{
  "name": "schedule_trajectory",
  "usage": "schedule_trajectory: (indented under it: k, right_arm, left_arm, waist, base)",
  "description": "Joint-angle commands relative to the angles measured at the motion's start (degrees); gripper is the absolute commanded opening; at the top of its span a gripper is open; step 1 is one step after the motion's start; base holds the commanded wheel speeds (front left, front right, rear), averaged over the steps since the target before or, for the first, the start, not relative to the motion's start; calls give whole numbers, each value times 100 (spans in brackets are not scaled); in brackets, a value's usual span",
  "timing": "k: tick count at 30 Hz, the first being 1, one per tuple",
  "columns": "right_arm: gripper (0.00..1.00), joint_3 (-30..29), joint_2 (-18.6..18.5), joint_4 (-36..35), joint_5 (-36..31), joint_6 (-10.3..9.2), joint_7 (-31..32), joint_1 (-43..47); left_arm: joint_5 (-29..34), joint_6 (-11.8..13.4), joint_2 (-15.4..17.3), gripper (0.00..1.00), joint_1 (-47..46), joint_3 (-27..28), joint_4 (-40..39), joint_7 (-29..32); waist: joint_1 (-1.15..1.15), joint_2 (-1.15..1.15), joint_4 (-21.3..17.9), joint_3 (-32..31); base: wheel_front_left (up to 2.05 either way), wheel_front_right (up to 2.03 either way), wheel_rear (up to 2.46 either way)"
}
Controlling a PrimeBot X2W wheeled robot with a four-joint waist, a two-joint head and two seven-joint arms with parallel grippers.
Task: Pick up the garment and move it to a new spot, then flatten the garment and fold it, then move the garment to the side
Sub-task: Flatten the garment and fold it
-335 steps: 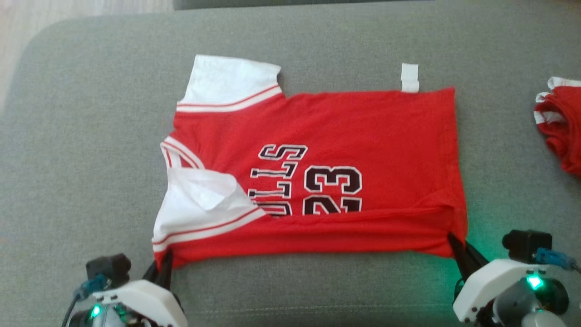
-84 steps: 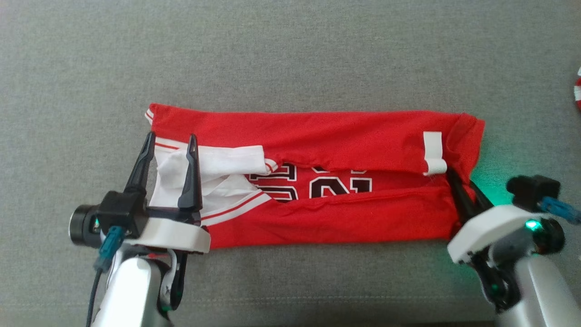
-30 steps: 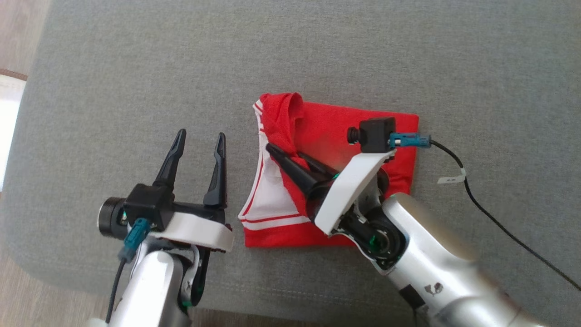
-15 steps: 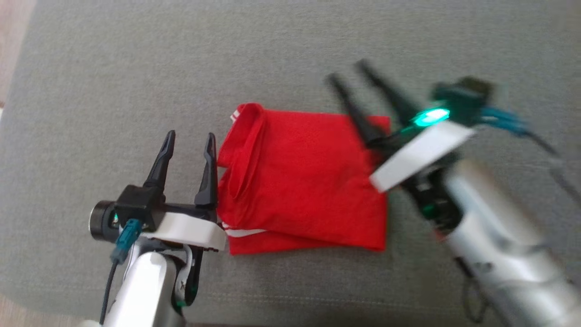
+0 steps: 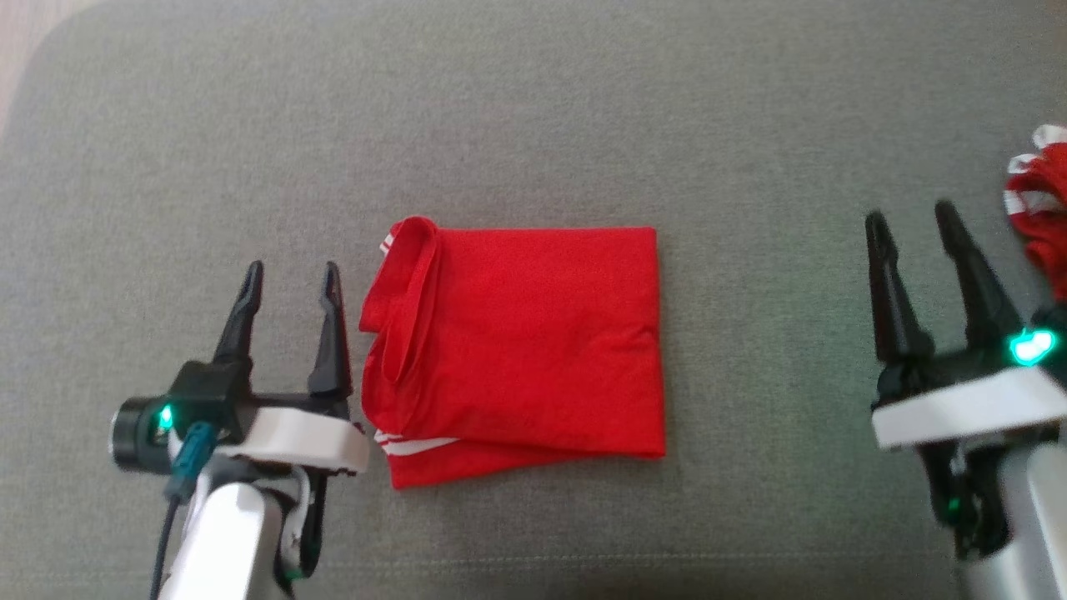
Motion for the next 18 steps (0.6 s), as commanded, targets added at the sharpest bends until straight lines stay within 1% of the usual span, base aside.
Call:
schedule_trajectory:
  k: [1,9,18]
  right_arm:
    - [100,0,92,-359,-111,39,67,125]
    - [100,-113,340,-738,-370,39,317,706]
    - [100,-128,440,-884,-525,39,498,1103]
  left_arm:
    - [47,45,168,100,-32,241,-238,-40]
    - [71,90,329,100,266,239,-336,72]
    - [87,124,427,100,628,158,-428,177]
  waist:
    - [0,0,-75,-110]
    - [0,0,-147,-449]
    - [0,0,-147,-816]
  base:
    - [0,0,0]
    - [0,0,0]
    - [0,0,0]
